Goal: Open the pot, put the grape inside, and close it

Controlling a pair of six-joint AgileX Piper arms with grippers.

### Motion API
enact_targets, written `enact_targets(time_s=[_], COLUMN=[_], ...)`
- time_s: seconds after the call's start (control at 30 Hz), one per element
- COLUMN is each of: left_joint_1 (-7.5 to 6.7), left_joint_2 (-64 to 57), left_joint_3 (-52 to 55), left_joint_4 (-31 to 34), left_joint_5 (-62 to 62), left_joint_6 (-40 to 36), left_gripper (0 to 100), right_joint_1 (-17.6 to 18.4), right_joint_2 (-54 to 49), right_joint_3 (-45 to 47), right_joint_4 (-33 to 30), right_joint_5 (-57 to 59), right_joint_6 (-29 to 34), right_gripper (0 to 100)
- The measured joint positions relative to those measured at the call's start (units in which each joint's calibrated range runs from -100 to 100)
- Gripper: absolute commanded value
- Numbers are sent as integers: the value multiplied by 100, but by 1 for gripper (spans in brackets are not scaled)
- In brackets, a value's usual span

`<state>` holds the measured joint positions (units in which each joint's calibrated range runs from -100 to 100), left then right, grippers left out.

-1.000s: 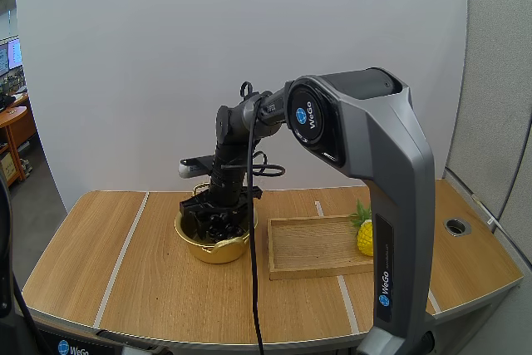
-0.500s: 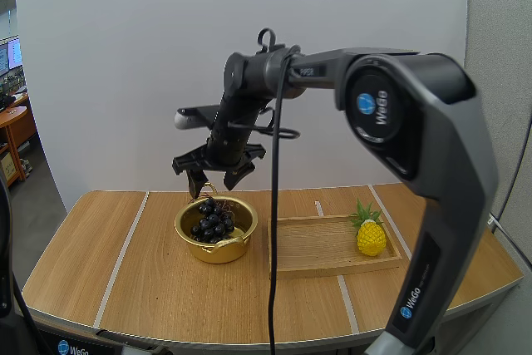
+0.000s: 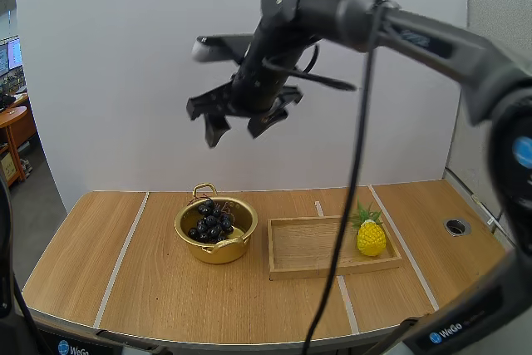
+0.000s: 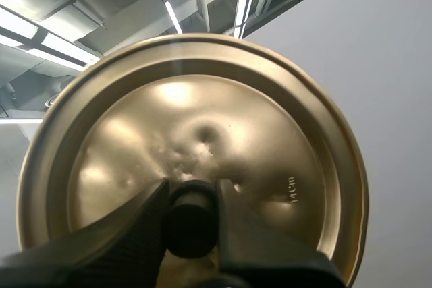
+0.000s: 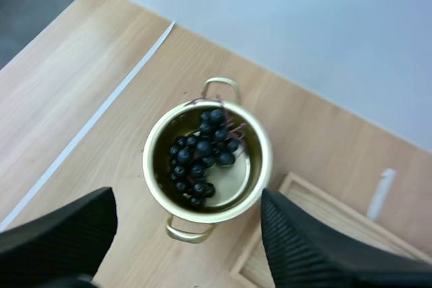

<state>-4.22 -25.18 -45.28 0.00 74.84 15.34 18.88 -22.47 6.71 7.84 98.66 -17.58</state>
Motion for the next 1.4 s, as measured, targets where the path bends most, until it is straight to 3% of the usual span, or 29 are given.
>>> enact_targets(time_s=[0.27,0.47,0.57,0.67,0.97,1.0,1.03,1.23,1.4], left_joint_1=[0,0,0,0,0,0,0,0,0], left_joint_2=[0,0,0,0,0,0,0,0,0], left_joint_3=[0,0,0,0,0,0,0,0,0], left_joint_4=[0,0,0,0,0,0,0,0,0], left_joint_5=[0,0,0,0,0,0,0,0,0], left_joint_6=[0,0,0,0,0,0,0,0,0], left_gripper=[0,0,0,0,0,0,0,0,0], right_joint_1=[0,0,0,-75,-195,-254,-286,-563,-656], right_joint_2=[-1044,-1990,-2575,-3108,-3929,-4098,-4172,-4794,-5047], right_joint_3=[21,550,1110,2300,3768,3866,3934,4346,4478], right_joint_4=[-507,-600,-656,-678,-701,-701,-688,-195,224], right_joint_5=[63,108,134,134,-346,-422,-466,-740,-819], right_joint_6=[361,453,481,481,500,511,511,350,73], right_gripper=[100,100,100,100,100,97,87,0,0])
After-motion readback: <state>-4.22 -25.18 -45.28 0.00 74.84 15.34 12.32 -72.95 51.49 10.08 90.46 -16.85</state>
